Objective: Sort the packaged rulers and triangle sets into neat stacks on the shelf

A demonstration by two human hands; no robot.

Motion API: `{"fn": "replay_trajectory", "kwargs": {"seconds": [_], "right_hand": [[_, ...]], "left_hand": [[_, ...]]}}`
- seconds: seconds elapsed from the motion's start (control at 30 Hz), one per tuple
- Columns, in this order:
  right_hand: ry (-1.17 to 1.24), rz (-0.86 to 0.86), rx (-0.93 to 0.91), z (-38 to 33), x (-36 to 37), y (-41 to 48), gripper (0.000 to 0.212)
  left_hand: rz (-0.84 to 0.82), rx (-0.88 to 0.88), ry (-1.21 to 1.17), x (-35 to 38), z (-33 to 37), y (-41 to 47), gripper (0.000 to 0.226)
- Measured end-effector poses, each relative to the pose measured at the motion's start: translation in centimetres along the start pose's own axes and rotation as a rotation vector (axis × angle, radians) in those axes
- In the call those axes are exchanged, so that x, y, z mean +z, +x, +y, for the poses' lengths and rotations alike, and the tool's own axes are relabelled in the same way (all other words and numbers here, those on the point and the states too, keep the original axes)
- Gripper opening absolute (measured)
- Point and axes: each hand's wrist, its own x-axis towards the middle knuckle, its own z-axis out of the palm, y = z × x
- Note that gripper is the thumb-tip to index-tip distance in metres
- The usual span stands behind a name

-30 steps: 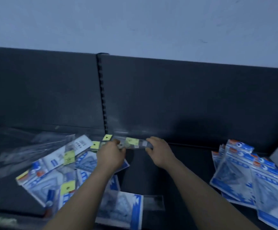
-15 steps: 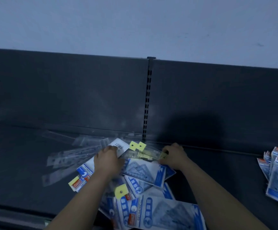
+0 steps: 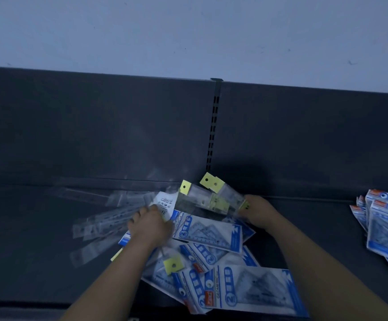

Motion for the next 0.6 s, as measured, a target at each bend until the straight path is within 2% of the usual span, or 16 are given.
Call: {"fn": "replay_trajectory", "kwargs": {"seconds": [0.17, 0.23, 0.3, 0.33, 0.4, 0.47, 0.6], "right_hand": [[-0.192, 0.018, -0.001, -2.0, 1.1, 1.2, 0.019], [-0.236, -0.014, -0.004, -2.8, 1.6, 1.9, 0.027], [-0.228, -0.071, -0.047, -3.5, 2.1, 2.8, 0.023], [-0.219, -0.106, -0.071, -3.9, 2.2, 3.2, 0.03], [-0.186, -0.17, -0.104, -4.4, 2.7, 4.1, 0.067], [-0.204, -0.204, -0.125, -5.0, 3.0, 4.7, 0.08], [-0.318, -0.133, -0.197, -5.3, 2.7, 5.0, 0.06]], "left_hand": [[0.014, 0.055, 0.047, -0.1, 1.2, 0.1, 0.071], [0.001, 0.047, 0.042, 0.0, 0.9, 0.2, 0.078], [-0.01, 0.042, 0.02, 0.1, 0.3, 0.4, 0.084], [-0.009, 0.039, 0.01, 0.1, 0.0, 0.5, 0.084], [0.003, 0.028, -0.012, 0.0, -0.4, 0.6, 0.08], [0.021, 0.008, -0.027, -0.2, -0.6, 0.6, 0.073], [0.092, 0.011, -0.009, -0.1, -0.5, 0.4, 0.066]]}}
